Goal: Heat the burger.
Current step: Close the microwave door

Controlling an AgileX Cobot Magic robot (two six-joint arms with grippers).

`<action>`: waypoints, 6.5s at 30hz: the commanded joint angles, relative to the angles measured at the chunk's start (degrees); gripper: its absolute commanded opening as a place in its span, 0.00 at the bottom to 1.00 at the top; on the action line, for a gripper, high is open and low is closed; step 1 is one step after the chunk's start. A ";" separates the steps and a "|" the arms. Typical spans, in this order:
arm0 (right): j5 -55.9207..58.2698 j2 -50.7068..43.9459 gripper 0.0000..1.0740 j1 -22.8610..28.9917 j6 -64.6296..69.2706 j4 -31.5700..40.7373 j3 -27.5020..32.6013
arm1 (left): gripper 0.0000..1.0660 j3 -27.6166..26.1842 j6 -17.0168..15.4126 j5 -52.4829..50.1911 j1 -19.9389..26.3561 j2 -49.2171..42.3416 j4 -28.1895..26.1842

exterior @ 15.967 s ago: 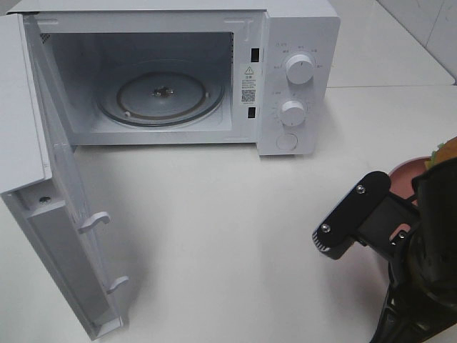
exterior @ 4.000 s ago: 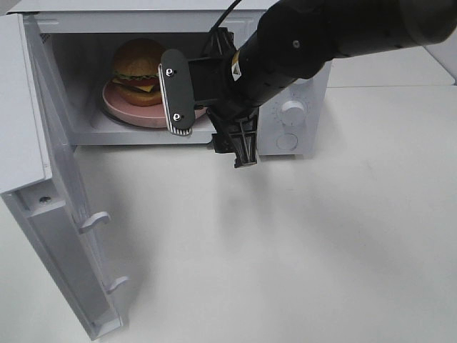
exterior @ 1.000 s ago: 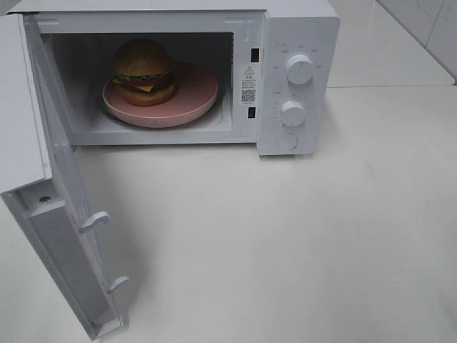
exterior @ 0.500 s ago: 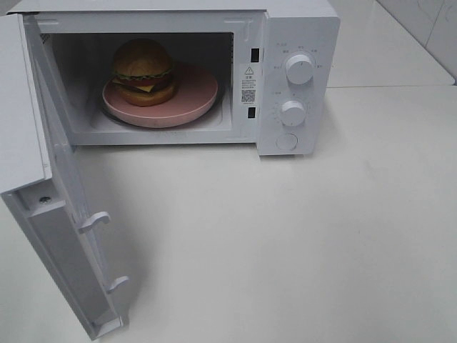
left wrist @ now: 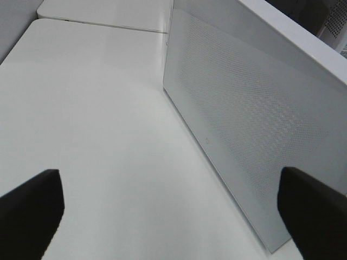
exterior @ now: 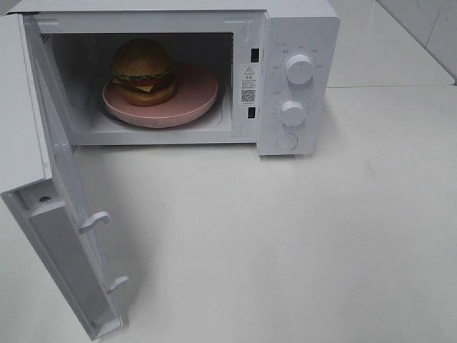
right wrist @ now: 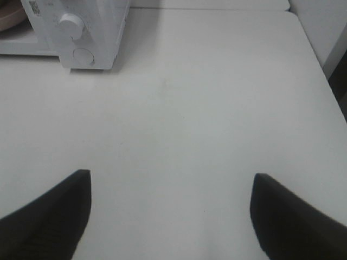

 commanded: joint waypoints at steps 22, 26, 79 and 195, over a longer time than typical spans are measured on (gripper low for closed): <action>-0.06 -6.65 0.71 -0.17 -1.66 0.34 0.29 | 0.94 0.17 0.06 -0.17 0.11 0.00 -0.17; -0.06 -6.65 0.71 -0.17 -1.66 0.34 0.29 | 0.94 0.17 0.06 -0.17 0.11 0.00 -0.17; -0.06 -6.65 0.71 -0.17 -1.49 0.29 0.29 | 0.46 -3.27 -0.52 -12.26 0.11 14.95 -1.32; -0.06 -6.65 0.71 -0.17 -1.49 0.29 0.29 | 0.00 16.62 -19.60 -126.45 -18.96 91.39 27.44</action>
